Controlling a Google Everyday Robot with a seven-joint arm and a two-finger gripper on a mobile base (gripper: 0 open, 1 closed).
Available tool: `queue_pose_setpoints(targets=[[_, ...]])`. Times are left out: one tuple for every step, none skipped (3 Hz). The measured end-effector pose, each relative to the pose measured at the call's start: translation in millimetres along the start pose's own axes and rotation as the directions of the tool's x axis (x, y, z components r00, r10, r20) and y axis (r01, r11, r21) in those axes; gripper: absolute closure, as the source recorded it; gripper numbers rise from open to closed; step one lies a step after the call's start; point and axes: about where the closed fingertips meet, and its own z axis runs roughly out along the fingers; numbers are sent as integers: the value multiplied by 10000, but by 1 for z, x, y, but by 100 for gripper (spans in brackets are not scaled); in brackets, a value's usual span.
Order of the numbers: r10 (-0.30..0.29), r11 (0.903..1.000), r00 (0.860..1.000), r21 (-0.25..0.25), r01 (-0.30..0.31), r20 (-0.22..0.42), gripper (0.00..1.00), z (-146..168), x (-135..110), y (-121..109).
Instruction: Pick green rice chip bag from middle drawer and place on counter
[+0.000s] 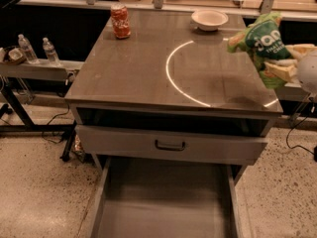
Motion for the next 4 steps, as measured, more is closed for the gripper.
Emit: queue_pose_setpoints(targets=[[36,9990,9992,-451,-18,406,100,9,-21,14],[127,9938,9980,-1111,-57,626,100,33,-43,40],[298,9835,9951,-1803,-124,942,100,70,-83,79],[439,9777,9920,-2093,-183,1180,100,90,-108,102]])
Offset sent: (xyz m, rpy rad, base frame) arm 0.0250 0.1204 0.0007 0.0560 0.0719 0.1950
